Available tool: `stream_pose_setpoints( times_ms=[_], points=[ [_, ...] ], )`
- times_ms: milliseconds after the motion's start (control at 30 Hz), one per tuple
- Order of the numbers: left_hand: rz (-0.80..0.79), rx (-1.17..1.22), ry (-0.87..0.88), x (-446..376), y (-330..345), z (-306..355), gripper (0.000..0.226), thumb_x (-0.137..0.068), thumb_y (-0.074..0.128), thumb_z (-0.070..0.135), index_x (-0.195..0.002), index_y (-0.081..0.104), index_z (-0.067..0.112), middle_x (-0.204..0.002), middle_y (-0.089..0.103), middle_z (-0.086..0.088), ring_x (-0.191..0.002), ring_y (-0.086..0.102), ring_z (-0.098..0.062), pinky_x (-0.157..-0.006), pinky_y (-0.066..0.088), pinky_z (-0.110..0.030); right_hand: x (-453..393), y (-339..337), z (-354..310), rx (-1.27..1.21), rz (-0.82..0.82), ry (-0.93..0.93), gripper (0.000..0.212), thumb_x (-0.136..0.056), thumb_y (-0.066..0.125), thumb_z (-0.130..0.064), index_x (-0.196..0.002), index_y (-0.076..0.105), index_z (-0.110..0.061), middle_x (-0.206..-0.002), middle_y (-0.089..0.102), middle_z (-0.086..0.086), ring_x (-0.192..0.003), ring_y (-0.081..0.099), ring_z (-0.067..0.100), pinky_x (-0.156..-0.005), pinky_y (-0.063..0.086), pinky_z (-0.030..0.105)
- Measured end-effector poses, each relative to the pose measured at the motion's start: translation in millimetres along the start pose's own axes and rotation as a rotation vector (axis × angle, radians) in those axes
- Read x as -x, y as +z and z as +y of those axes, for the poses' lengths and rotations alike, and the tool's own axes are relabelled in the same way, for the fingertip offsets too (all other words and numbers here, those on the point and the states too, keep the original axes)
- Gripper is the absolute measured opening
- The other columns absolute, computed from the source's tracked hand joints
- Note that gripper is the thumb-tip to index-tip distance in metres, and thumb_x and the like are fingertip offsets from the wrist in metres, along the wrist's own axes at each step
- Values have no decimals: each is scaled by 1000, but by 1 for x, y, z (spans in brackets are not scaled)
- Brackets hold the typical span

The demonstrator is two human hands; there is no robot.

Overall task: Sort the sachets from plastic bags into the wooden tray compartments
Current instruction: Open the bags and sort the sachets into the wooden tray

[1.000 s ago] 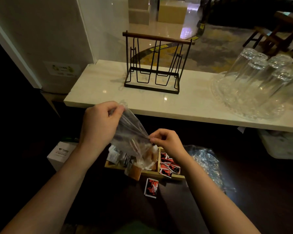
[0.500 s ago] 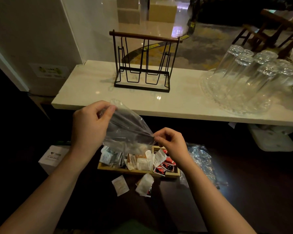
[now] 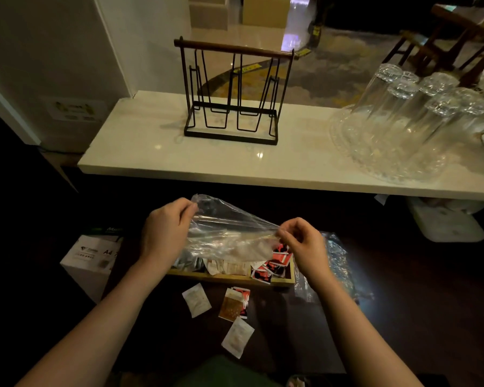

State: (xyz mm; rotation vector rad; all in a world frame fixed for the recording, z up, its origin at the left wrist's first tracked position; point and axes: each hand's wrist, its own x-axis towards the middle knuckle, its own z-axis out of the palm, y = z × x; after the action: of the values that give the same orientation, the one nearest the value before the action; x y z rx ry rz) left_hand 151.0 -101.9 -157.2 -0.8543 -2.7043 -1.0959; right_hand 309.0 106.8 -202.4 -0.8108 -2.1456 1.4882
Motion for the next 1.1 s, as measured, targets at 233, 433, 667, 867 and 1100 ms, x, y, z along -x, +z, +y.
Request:
stream_pose_setpoints(
  times_ms=[233,433,667,867,1100],
  points=[
    [-318,-265,136,30,57,-16,25,-96,44,29,-117,57,25,-116,57,3,-107,54,-16,-80,48,-30,13,-54,42,291,559,23,13,-86,56,0,-96,60,-9,-86,64,8,-73,57,21,-68,39,25],
    [-627,-399,221,50,98,-23,55,-95,44,37,-145,21,37,-159,11,-5,-146,7,-27,-115,20,-49,37,-84,77,661,584,198,28,-90,50,-11,-116,53,-19,-110,56,10,-78,60,35,-64,42,36],
    [-411,-370,128,57,104,-36,39,-88,56,18,-126,50,18,-135,45,-6,-121,50,-25,-87,52,-35,48,-77,99,937,348,345,36,-74,64,-7,-111,63,-7,-105,55,21,-90,56,40,-67,52,45],
    [-454,-319,21,74,99,-55,34,-85,62,14,-118,53,15,-119,47,-4,-86,63,-18,-63,56,-27,26,-31,57,895,215,-75,28,-76,69,-8,-103,63,-7,-100,60,13,-89,56,29,-69,47,36],
    [-497,-259,30,82,102,-47,35,-88,56,9,-122,52,17,-128,47,-1,-102,58,-15,-81,52,-24,-6,47,54,728,-92,68,32,-90,57,-29,-117,53,-14,-114,62,7,-101,61,25,-77,53,38]
  ],
)
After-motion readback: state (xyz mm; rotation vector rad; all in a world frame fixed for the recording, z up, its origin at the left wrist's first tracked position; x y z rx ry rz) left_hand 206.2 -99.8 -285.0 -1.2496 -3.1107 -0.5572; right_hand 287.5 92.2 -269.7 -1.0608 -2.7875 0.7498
